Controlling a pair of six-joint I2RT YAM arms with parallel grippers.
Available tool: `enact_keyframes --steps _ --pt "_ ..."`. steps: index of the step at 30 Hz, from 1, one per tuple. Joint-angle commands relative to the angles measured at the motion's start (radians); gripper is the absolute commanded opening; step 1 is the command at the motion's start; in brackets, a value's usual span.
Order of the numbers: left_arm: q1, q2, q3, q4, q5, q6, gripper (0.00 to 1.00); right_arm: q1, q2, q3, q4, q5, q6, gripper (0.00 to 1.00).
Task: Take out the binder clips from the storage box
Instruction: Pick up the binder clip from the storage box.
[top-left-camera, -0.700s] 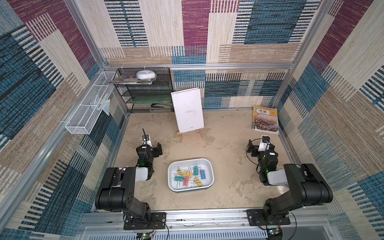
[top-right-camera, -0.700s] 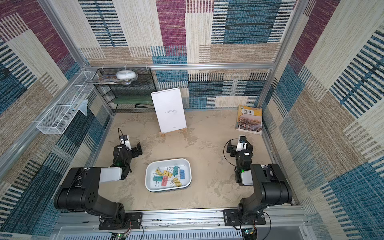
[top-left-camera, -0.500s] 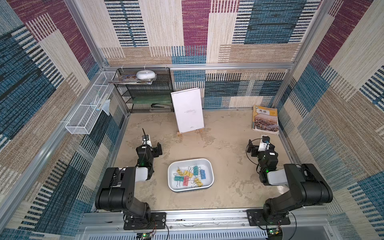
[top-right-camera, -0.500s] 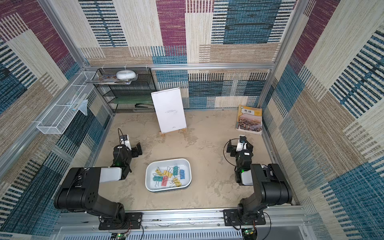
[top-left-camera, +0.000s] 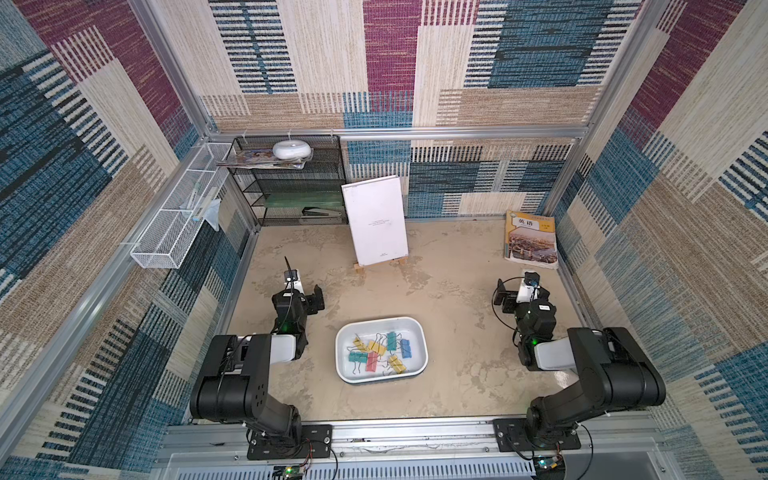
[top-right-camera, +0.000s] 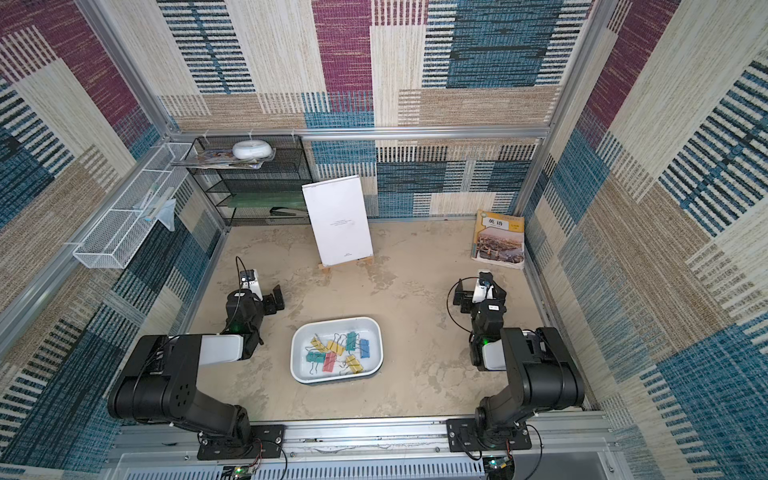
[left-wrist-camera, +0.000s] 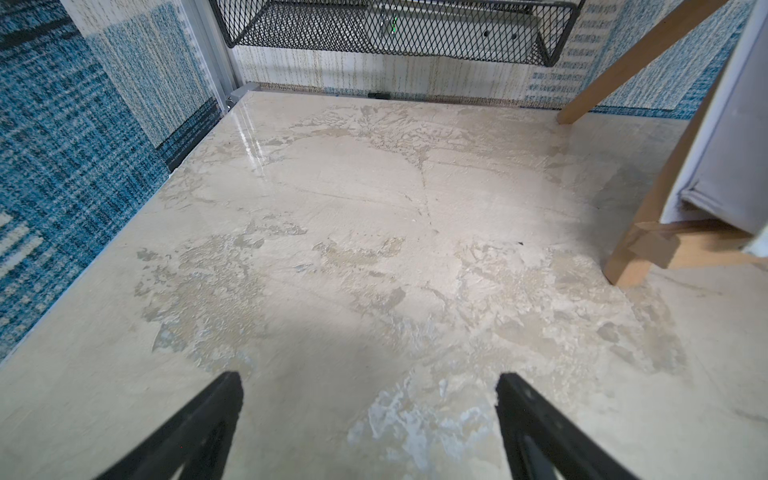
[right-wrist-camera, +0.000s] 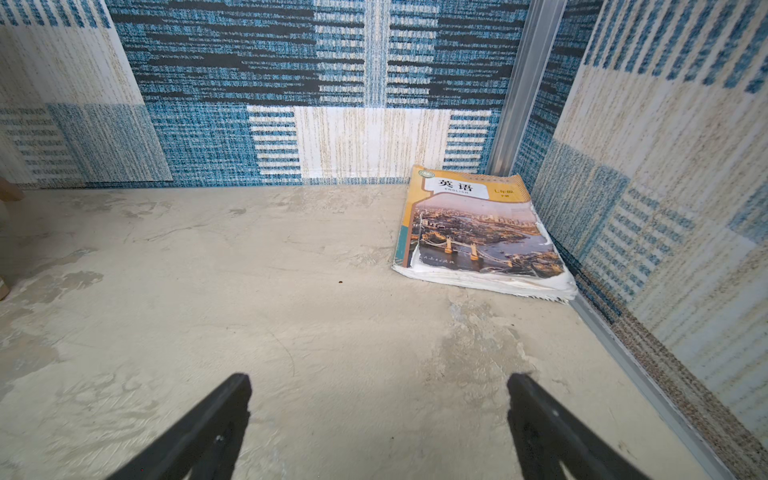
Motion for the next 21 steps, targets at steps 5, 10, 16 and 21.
enact_keyframes --steps 5,10,16,21 --pt "0.001 0.003 0.007 0.000 0.000 0.005 0.99 0.001 -0.001 0.003 0.012 -0.001 0.009 0.99" --pt "0.021 0.005 0.016 -0.013 0.043 -0.003 0.99 0.001 -0.003 0.002 0.011 -0.001 0.008 0.99" --pt "0.012 -0.196 0.138 -0.372 -0.135 -0.062 0.99 0.019 -0.149 -0.004 -0.072 0.063 -0.006 0.99" --pt "0.014 -0.406 0.310 -0.733 -0.315 -0.302 0.99 0.021 -0.424 0.297 -0.756 0.103 0.346 0.99"
